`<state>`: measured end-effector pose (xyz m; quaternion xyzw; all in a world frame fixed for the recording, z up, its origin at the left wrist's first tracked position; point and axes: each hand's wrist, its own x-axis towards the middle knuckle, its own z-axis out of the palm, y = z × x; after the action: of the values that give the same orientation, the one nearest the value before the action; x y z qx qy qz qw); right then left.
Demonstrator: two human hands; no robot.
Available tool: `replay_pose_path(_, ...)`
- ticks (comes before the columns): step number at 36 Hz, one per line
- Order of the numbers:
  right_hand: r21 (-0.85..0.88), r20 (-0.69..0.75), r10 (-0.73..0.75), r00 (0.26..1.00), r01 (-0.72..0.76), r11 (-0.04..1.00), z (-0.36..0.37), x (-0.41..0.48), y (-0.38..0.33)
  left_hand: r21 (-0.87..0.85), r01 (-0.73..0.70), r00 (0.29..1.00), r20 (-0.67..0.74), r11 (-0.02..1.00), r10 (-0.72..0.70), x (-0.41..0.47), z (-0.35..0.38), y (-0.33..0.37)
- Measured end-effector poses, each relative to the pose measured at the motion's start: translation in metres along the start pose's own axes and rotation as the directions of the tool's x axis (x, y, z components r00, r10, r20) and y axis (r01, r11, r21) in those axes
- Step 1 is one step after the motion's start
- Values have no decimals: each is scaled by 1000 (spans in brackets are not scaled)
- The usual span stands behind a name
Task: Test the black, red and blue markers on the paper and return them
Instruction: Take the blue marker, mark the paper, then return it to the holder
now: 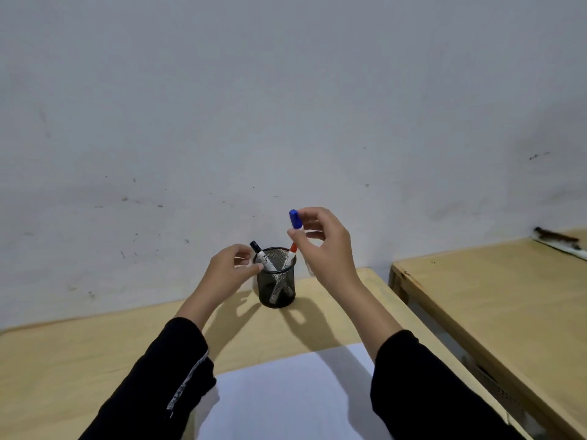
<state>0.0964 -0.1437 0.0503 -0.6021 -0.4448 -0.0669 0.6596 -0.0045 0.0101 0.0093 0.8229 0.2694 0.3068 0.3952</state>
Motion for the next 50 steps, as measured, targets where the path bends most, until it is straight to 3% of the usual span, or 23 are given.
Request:
replay_pose_path(8, -170, 257, 2, 967, 43, 984, -1, -60, -2, -328, -108, 993, 12, 938, 119, -63, -10, 42)
replay_pose_path(17, -274, 366, 105, 925, -1, 962, -5, -109, -8, -276, -72, 991, 86, 959, 99, -123, -4, 27)
replay_pose_path(25, -258, 372, 150, 916, -53, 965, 1, -136, -7, -165, -51, 998, 35, 985, 58, -150, -8, 13)
replay_pose_path(33, -324, 490, 234, 840, -73, 943, -4, -126, -8, -346, -3, 995, -98, 938, -33, -150, -37, 8)
replay_pose_path(36, -193, 470, 249, 847, -177, 965, -10, -117, -9, -433, 1, 991, -120, 901, -59, -149, -53, 2)
replay_pose_path(39, 43, 377, 287, 881, -326, 944, -10, -112, -12, -508, 42, 989, -102, 861, -108, -149, -57, -5)
replay_pose_path(41, 257, 331, 337, 881, -428, 866, -7, -111, -13, -562, 68, 987, -85, 825, -139, -151, -54, -6)
replay_pose_path(44, 556, 330, 441, 835, -549, 623, 6, -116, -16, -615, 82, 985, -71, 784, -158, -153, -46, -4)
replay_pose_path(46, 618, 372, 472, 799, -593, 517, 18, -123, -17, -624, 88, 987, -52, 776, -154, -154, -39, -2)
replay_pose_path(50, 591, 399, 501, 768, -633, 499, 34, -131, -15, -621, 87, 991, -23, 779, -130, -154, -36, -2)
